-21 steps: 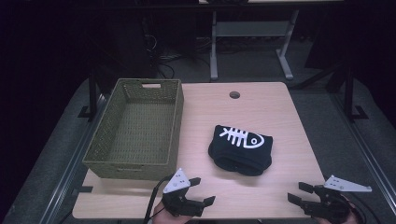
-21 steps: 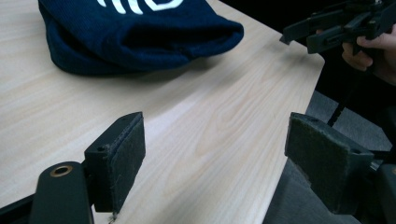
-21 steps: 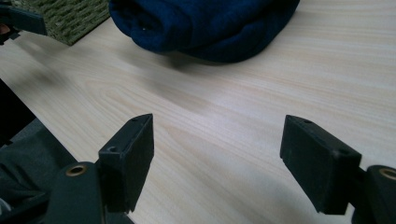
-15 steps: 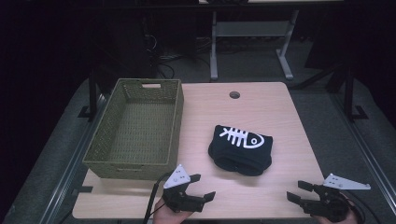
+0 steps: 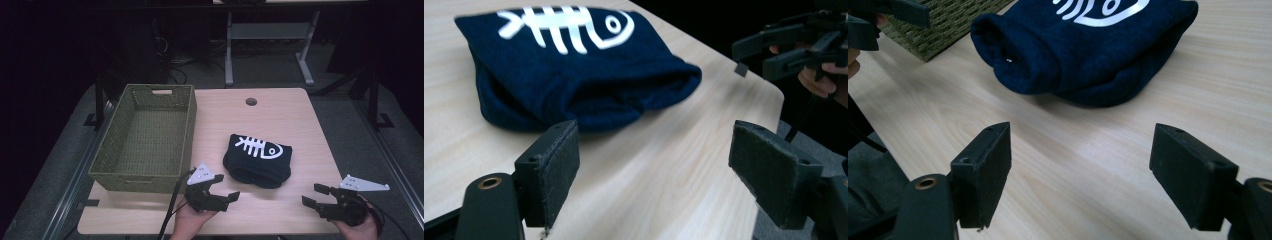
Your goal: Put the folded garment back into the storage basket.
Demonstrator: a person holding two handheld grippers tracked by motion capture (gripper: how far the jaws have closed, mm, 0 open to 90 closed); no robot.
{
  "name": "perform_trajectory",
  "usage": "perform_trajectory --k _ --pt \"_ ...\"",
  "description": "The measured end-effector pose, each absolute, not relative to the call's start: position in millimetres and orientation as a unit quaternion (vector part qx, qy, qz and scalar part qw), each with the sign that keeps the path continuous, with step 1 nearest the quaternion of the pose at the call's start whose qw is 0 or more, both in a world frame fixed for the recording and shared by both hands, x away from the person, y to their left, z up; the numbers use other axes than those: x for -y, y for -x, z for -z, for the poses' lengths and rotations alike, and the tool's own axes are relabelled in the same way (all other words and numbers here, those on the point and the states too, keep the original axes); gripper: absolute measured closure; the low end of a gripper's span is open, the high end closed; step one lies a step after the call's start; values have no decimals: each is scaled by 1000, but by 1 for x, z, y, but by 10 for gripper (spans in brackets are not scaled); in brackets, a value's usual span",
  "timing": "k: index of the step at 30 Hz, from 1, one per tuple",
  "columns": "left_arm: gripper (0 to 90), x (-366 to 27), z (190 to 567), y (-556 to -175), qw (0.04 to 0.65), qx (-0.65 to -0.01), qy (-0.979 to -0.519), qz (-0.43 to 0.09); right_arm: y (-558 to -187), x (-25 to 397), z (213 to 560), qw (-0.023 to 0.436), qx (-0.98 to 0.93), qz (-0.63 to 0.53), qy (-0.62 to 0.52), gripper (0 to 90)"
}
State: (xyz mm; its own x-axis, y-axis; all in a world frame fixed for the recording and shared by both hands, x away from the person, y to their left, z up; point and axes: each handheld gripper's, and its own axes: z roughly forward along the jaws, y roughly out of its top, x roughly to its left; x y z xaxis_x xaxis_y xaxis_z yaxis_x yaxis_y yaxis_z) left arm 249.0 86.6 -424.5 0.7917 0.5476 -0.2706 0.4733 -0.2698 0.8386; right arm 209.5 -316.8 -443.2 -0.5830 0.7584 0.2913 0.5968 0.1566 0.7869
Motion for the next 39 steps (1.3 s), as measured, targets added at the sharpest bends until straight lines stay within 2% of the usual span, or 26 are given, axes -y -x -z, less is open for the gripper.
perform_trajectory --k 9,18,25,30,39 --pt "203 -76 418 -268 513 -330 -792 -27 -228 311 437 76 -754 -474 -449 246" --pt "205 -65 412 -293 500 -359 -786 -57 -254 304 427 69 -757 -468 -451 247" --pt "207 -56 414 -312 492 -383 -780 -55 -272 300 425 61 -756 -464 -457 246" --pt "208 -49 419 -327 468 -399 -784 -81 -286 297 431 56 -752 -454 -474 253" --pt "215 -50 441 -358 452 -451 -768 -52 -308 289 439 39 -752 -439 -490 253"
